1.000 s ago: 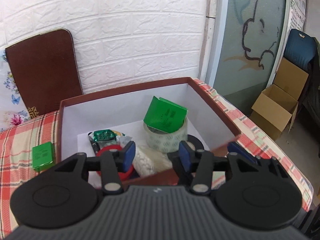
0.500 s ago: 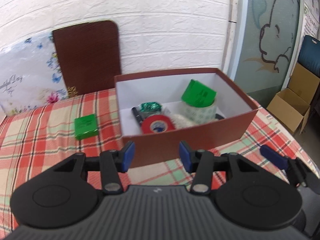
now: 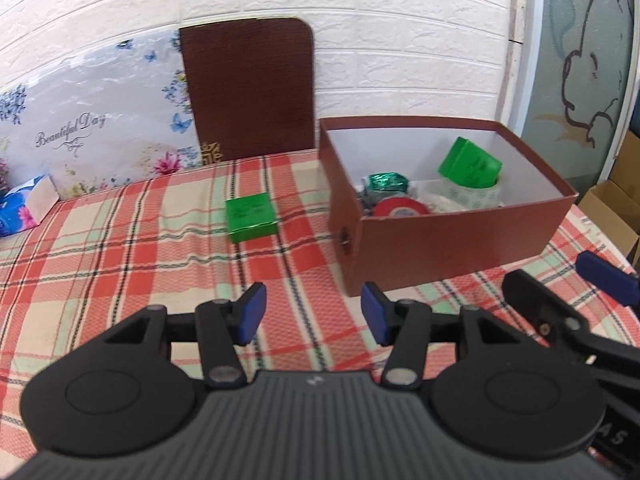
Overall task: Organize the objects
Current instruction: 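Withdraw the right gripper and move it to the plain green box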
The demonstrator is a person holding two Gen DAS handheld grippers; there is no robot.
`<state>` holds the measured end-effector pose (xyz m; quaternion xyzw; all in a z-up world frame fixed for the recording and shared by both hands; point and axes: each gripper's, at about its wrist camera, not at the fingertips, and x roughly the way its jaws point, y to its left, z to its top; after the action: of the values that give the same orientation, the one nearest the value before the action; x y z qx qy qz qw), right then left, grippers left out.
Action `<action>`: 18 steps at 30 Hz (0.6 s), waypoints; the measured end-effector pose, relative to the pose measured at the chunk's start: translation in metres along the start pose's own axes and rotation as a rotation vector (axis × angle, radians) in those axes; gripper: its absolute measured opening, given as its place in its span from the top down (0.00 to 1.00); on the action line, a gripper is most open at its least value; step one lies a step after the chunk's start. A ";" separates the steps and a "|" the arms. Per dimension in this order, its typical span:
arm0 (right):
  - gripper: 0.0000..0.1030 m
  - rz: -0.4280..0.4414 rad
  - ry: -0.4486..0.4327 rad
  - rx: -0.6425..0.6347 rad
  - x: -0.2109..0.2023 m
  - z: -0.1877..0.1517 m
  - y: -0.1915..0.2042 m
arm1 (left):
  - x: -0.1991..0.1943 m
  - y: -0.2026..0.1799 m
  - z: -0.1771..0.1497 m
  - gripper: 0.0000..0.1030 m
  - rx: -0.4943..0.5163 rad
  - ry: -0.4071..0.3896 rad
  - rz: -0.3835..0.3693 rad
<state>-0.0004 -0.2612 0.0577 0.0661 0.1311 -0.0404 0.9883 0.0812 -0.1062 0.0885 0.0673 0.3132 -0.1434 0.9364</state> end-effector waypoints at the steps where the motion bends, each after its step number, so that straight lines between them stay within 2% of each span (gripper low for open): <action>1: 0.22 0.007 0.008 -0.011 0.002 -0.001 0.005 | 0.002 0.005 -0.002 0.46 -0.002 0.003 0.012; 18: 0.22 0.167 0.190 -0.188 0.053 -0.029 0.091 | 0.053 0.120 -0.028 0.42 -0.085 0.085 0.193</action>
<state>0.0518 -0.1708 0.0268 -0.0126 0.2212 0.0609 0.9732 0.1427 0.0017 0.0382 0.0634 0.3506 -0.0360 0.9337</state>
